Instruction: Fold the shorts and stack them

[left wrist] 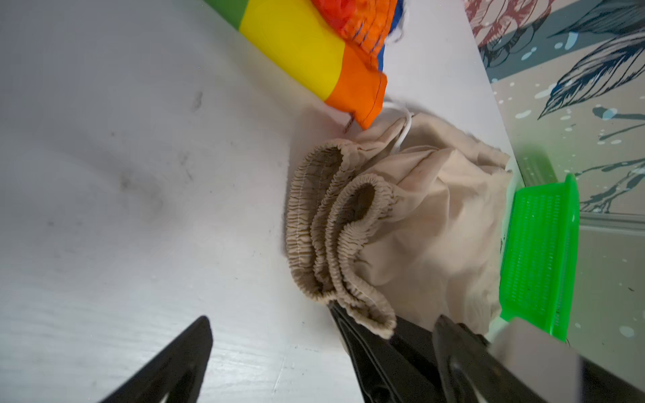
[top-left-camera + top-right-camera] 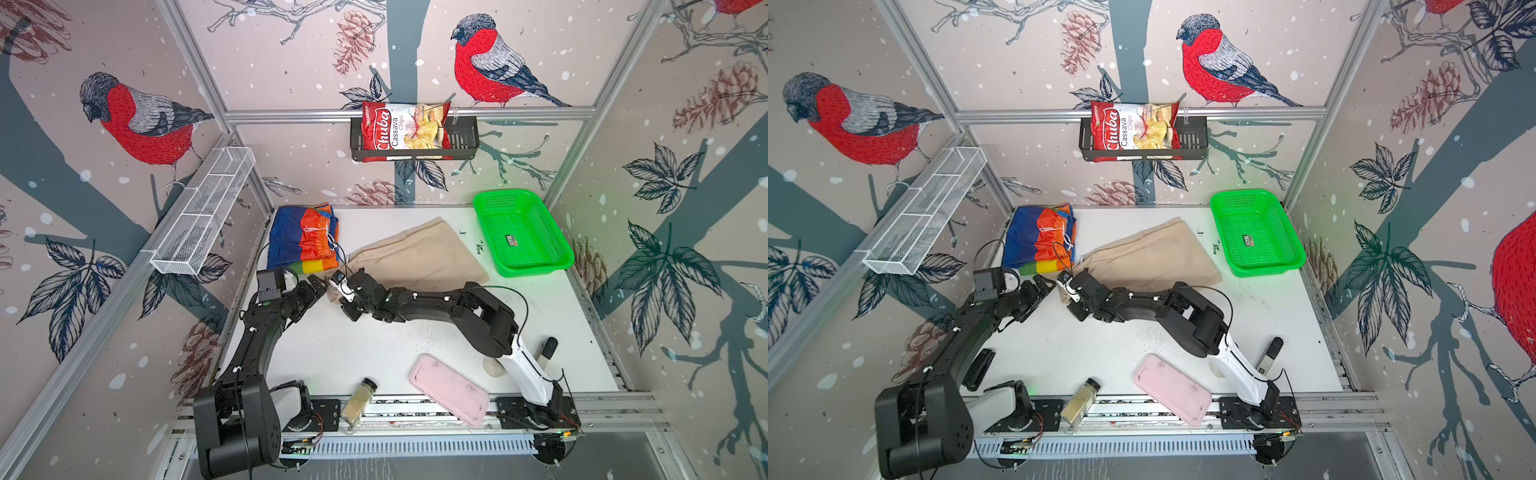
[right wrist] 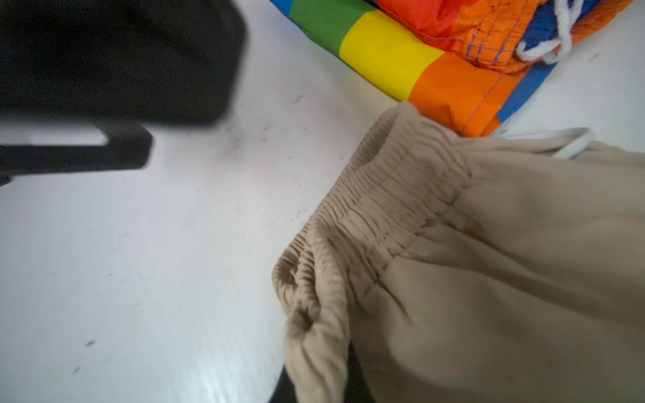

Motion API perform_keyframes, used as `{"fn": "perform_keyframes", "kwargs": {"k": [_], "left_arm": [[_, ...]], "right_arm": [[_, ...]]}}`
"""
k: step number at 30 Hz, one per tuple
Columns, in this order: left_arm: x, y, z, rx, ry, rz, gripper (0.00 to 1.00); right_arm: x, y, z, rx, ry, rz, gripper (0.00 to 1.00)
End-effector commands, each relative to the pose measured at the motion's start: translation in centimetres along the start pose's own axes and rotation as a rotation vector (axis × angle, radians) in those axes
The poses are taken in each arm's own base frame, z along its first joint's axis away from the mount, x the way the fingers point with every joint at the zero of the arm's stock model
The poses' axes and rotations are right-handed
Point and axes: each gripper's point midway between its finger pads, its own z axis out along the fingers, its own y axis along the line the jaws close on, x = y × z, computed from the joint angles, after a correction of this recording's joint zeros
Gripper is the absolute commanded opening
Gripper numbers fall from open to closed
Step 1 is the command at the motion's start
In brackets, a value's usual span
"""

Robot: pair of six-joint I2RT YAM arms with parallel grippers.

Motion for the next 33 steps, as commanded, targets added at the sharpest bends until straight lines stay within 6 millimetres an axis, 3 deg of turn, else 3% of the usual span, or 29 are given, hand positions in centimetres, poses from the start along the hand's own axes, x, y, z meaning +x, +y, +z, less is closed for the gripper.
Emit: {"fn": "perform_keyframes", "kwargs": {"k": [1, 9, 16, 26, 28, 33], "left_arm": [[0.4, -1.8, 0.6, 0.121, 0.027, -0.017, 0.97], [1.3, -4.1, 2.3, 0.19, 0.036, -0.014, 0.97], [3.9, -3.0, 4.2, 0.172, 0.1, -0.073, 0.97], [3.8, -2.5, 5.7, 0.137, 0.103, -0.085, 0.96], [3.2, -2.8, 6.1, 0.143, 0.09, -0.088, 0.93], [1.9, -4.5, 6.4, 0.203, 0.063, -0.081, 0.72]], "right_arm": [[-1.6, 1.1, -1.8, -0.071, -0.068, 0.078, 0.01], [-0.8, 1.6, -2.8, -0.103, -0.078, 0.142, 0.01], [-1.2, 1.5, -3.3, -0.1, -0.099, 0.159, 0.01], [-2.1, 1.9, -4.2, -0.127, -0.127, 0.163, 0.01], [-1.6, 2.3, -4.2, -0.134, -0.115, 0.159, 0.01], [-0.2, 3.5, -3.6, -0.158, -0.075, 0.163, 0.02]]}}
